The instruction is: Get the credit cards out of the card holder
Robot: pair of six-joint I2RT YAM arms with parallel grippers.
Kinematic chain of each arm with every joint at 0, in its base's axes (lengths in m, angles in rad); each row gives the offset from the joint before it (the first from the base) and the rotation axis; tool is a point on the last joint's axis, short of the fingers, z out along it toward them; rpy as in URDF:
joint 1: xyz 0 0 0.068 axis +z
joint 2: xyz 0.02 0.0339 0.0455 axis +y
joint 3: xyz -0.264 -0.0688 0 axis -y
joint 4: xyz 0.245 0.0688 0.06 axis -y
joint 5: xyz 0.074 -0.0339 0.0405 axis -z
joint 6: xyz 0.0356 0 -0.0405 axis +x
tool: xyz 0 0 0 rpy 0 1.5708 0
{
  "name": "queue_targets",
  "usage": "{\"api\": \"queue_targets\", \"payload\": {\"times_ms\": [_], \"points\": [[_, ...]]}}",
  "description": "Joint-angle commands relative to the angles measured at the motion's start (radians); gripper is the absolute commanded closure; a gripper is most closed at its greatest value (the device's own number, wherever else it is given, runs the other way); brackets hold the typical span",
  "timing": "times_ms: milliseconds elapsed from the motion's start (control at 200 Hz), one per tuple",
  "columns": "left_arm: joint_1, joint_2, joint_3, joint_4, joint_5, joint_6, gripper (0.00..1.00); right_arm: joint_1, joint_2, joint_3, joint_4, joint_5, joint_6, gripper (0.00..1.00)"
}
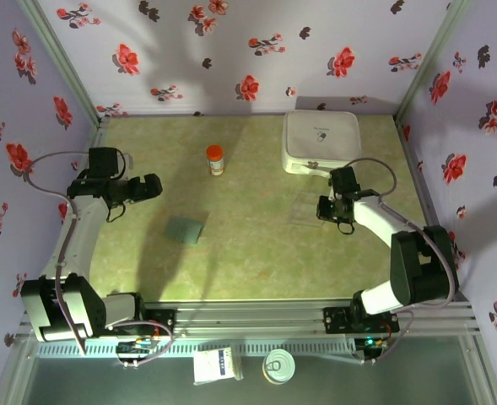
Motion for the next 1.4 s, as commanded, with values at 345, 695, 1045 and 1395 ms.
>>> {"api": "queue_targets", "payload": {"times_ms": [345,695,1045,1395], "points": [[0.018,-0.003,-0.007,-0.001,0.028,0.017,0.0,0.034,0.036,0.094,-0.049,0.046,-0.02,0.9],[0.022,-0.003,-0.009,0.0,0.035,0.016,0.0,0.196,0.129,0.3,-0.132,0.126,0.053,0.91],[0.023,0.009,-0.009,-0.006,0.045,0.019,0.0,0.329,0.468,0.723,-0.276,0.18,0.125,0.92],[0.022,0.031,-0.009,-0.016,0.065,0.018,0.0,0.34,0.702,0.998,-0.386,0.188,0.133,0.9]]}}
